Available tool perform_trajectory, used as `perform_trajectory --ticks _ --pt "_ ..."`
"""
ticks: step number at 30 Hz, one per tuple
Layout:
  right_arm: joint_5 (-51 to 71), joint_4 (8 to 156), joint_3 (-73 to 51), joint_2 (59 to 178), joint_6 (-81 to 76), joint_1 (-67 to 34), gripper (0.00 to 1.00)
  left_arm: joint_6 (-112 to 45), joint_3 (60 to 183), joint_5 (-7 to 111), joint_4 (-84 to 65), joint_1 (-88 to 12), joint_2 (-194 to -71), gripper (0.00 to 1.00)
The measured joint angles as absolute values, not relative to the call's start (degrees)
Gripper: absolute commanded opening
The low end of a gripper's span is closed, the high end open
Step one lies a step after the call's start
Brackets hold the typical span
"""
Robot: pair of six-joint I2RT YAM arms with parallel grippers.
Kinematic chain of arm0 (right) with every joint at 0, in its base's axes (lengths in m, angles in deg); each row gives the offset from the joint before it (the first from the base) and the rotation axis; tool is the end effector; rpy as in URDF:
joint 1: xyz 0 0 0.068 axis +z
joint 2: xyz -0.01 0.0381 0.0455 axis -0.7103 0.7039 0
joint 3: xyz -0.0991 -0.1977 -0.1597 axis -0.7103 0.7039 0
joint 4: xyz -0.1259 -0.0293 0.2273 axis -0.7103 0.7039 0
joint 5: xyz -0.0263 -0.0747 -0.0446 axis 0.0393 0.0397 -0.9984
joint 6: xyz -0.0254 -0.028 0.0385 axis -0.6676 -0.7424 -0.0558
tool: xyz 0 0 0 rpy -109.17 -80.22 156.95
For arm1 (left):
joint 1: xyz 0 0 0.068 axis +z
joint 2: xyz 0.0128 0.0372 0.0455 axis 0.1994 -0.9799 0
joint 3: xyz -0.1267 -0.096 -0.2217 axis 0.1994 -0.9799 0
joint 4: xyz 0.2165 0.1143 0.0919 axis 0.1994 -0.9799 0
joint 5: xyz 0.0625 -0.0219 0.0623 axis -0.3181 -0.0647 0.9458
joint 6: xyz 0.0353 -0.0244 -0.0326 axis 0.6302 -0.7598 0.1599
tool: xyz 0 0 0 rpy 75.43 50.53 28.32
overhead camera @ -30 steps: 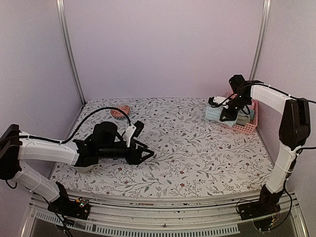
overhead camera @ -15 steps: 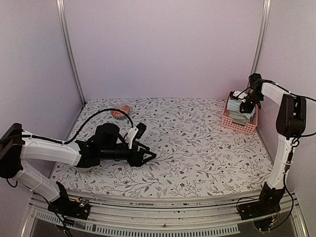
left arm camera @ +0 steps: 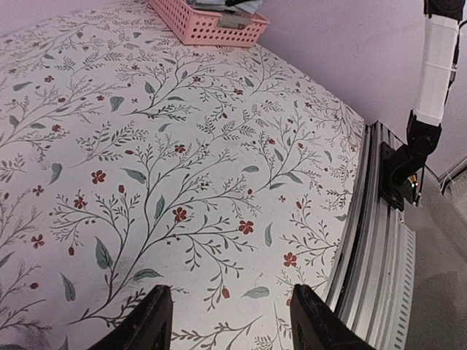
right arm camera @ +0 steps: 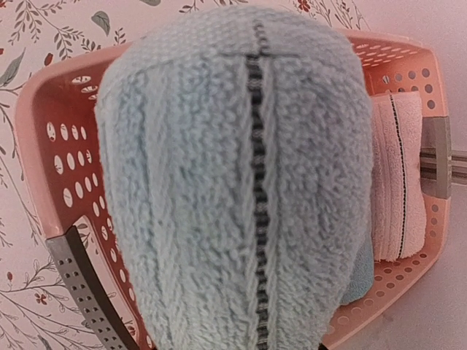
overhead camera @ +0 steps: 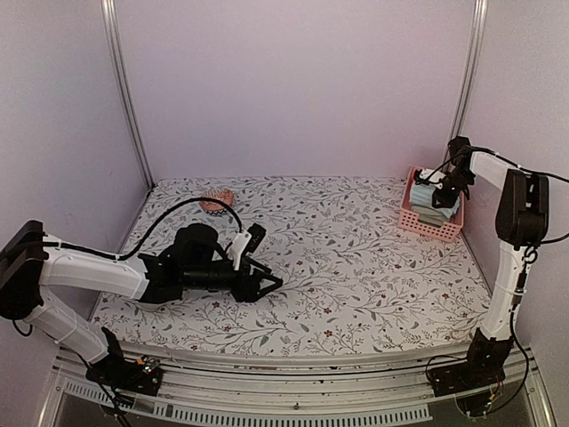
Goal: Roll the towels
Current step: Place the towel in the bin.
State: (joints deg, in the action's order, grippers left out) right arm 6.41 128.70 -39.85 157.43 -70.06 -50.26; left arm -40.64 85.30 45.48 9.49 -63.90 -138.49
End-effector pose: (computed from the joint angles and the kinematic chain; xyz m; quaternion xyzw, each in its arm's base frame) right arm 0.4530 -0.0373 0.2358 -0.4626 0.8549 -0.1008 0.2120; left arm 0.1716 -0.2378 0.1960 0.3093 0.7788 -0.4003 0.3709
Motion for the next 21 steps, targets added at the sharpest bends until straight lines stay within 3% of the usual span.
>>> perform_trajectory --ticks 21 --pt "9.78 134.71 -38.14 159.36 -73.87 -50.58 0.1 -40.66 86.66 44.58 10.35 -64.01 -142.56 0.56"
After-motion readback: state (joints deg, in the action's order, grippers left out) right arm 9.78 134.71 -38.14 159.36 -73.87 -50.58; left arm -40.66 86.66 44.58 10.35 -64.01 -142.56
